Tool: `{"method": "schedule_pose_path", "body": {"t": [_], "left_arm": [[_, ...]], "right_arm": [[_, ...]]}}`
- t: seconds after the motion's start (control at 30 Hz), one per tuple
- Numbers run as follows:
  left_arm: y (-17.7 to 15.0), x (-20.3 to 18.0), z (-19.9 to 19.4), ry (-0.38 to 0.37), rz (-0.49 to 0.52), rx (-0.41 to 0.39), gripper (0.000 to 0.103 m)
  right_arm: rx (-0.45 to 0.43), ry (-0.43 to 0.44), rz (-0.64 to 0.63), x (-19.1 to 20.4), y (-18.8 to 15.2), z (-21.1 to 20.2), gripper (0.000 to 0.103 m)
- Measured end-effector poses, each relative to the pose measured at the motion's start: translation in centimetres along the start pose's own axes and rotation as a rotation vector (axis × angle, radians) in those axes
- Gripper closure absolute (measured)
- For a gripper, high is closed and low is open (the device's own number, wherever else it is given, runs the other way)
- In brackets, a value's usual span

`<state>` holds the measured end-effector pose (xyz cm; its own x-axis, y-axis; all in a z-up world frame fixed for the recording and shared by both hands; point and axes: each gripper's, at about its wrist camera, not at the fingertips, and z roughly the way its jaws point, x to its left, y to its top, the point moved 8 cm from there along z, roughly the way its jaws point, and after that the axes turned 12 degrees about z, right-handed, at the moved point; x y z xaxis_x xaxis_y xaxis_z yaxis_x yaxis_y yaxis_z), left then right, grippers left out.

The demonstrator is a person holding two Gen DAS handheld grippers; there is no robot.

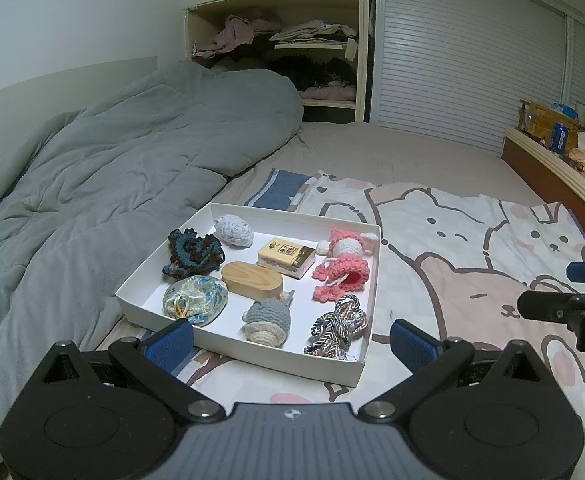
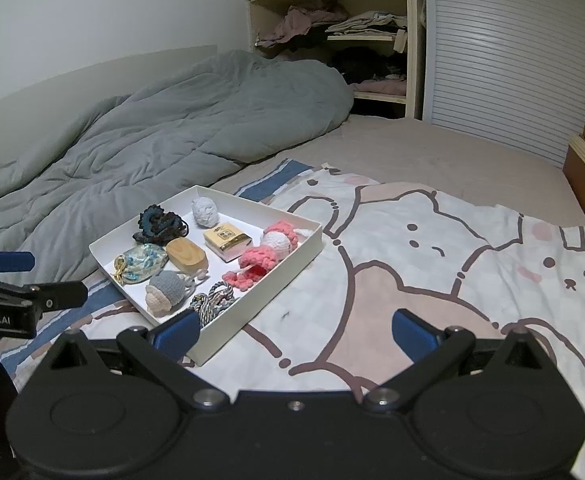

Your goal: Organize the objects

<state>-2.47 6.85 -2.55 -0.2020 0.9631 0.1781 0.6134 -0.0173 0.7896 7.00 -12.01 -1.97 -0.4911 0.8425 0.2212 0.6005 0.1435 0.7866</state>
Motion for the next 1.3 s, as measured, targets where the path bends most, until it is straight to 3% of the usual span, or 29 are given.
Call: {"method": "schedule_pose_path", "body": {"t": [1.3], "left_arm": [[-0.35, 0.21, 0.23, 0.003, 0.003, 0.007, 0.000]], "right_arm": [[0.004, -0.002, 0.005, -0.44, -0.20, -0.04, 0.000]]}}
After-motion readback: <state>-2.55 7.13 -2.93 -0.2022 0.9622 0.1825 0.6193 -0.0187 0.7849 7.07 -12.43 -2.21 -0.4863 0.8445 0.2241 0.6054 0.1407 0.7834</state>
